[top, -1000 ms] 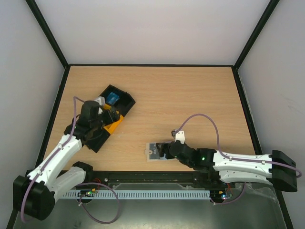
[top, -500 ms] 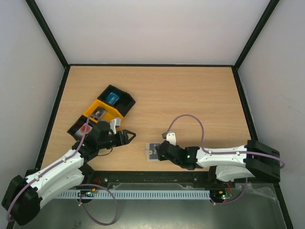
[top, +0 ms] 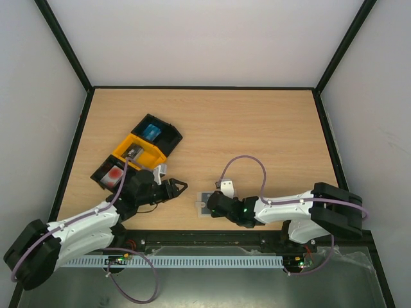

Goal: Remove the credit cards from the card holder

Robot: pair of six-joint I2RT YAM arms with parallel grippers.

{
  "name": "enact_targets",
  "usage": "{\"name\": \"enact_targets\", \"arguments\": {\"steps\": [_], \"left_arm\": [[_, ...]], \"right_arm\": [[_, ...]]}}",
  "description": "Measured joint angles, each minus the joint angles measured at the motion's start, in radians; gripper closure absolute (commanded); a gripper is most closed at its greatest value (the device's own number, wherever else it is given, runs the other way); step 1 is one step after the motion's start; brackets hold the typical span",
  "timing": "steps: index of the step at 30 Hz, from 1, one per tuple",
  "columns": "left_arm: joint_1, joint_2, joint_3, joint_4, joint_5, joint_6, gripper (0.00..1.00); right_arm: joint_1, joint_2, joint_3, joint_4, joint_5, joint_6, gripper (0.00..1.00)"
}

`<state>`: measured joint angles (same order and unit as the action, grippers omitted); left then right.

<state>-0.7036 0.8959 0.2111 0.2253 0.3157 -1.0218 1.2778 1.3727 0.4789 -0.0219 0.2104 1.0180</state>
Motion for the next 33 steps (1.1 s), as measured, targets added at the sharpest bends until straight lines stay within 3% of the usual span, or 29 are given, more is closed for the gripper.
{"name": "enact_targets", "arguments": {"steps": [8, 26, 33], "left_arm": [[-0.021, 0.109, -0.034, 0.133, -0.014, -0.072, 0.43], [-0.118, 0.301, -0.091, 0.476, -0.022, -0.119, 0.26], [-0.161, 0.483, -0.043, 0.595, -0.006, -0.116, 0.26]], "right_arm": [[0.000, 0.000, -0.021, 0.024, 0.006, 0.025, 0.98], [-0.031, -0.133, -0.213, 0.306, -0.011, 0.135, 0.98], [-0.041, -0.168, -0.206, 0.290, -0.042, 0.112, 0.85]]}}
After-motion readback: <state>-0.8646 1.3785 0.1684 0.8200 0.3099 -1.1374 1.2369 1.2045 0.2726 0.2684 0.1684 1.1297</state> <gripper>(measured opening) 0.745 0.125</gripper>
